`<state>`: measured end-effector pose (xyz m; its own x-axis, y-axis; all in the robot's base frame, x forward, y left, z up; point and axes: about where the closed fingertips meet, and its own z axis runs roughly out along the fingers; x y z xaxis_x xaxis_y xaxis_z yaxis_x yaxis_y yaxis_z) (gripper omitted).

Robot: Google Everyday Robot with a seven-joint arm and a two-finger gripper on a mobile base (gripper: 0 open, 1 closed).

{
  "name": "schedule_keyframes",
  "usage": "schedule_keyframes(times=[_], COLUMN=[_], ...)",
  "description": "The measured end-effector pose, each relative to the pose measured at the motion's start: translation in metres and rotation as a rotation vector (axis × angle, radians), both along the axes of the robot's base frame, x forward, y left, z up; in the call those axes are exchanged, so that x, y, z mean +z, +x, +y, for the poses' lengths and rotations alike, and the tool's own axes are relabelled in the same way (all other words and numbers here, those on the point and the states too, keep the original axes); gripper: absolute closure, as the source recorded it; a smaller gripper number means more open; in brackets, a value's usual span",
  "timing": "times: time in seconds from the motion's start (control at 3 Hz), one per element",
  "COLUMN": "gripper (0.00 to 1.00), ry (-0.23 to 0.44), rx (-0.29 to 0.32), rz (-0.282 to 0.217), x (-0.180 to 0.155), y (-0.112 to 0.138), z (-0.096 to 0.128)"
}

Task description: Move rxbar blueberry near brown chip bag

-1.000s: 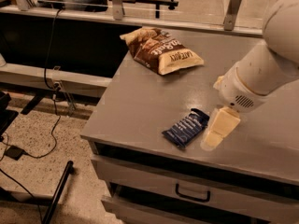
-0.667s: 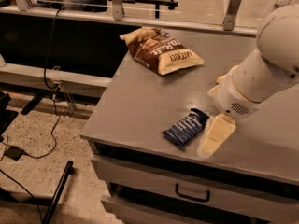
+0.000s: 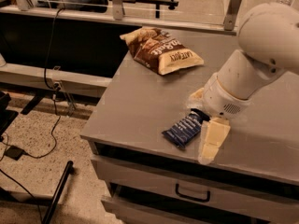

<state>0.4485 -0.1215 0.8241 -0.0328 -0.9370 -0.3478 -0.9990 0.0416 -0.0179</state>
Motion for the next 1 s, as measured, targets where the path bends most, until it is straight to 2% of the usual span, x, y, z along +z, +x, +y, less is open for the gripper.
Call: schedule_keyframes(times=[0.33,0.67,1.0], gripper=[0.00,0.00,0.00], ry=[-0.004,-0.003,0.000], rx=[0.038,0.030,0.093], rz=[0.000,-0.001,-0.034], x=[0.0004,0.0005,0.0019], y=[-0.0023,-0.0020,-0.0009], z=[0.0012,0.0014,0.0023])
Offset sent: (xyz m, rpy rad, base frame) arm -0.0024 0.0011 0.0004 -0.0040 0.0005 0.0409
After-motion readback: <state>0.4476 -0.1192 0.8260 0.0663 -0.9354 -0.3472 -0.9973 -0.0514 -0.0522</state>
